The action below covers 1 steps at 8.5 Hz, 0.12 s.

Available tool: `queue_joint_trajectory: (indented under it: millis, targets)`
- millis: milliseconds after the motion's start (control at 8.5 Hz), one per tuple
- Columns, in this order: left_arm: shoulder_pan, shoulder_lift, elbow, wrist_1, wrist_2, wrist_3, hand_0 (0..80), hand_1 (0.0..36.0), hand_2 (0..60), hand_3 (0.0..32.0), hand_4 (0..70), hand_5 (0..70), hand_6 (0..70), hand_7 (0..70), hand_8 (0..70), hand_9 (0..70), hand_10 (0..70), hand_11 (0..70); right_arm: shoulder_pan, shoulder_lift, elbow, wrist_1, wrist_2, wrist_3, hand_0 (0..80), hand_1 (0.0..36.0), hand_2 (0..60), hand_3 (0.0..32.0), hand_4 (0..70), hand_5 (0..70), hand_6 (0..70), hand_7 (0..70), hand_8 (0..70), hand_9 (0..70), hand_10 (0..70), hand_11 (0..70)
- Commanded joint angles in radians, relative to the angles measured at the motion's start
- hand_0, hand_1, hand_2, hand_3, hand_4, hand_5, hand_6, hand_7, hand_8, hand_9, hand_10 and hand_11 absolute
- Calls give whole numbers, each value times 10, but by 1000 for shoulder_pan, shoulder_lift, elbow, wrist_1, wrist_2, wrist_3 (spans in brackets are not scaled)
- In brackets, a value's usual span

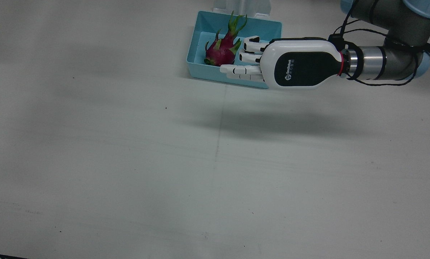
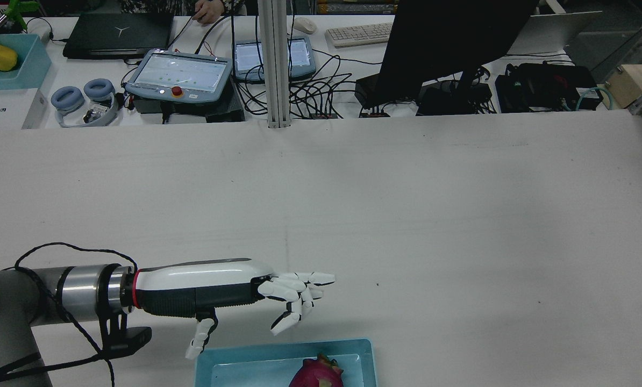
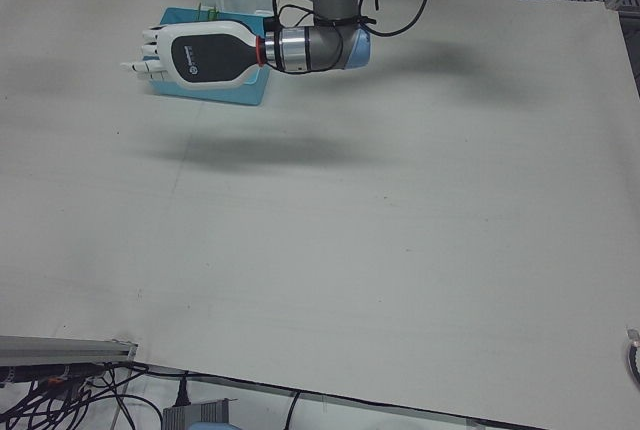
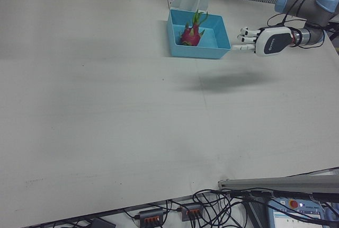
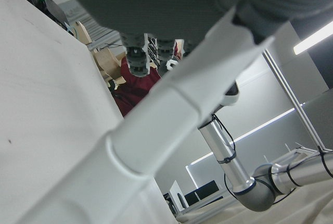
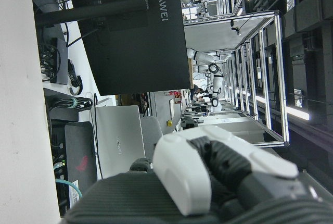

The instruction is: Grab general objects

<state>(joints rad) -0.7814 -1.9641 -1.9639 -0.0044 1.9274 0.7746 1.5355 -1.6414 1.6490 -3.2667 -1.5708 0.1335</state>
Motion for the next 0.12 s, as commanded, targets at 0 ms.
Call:
queue_joint_trajectory:
  millis: [0]
  targets:
    - [-186, -2, 173, -86, -28, -69, 800, 360, 600, 0, 213, 700, 289, 700, 47, 154, 43, 119, 0, 0, 0, -1, 0, 0, 0, 0, 0, 0, 0, 0, 0, 0, 0, 0, 0, 0]
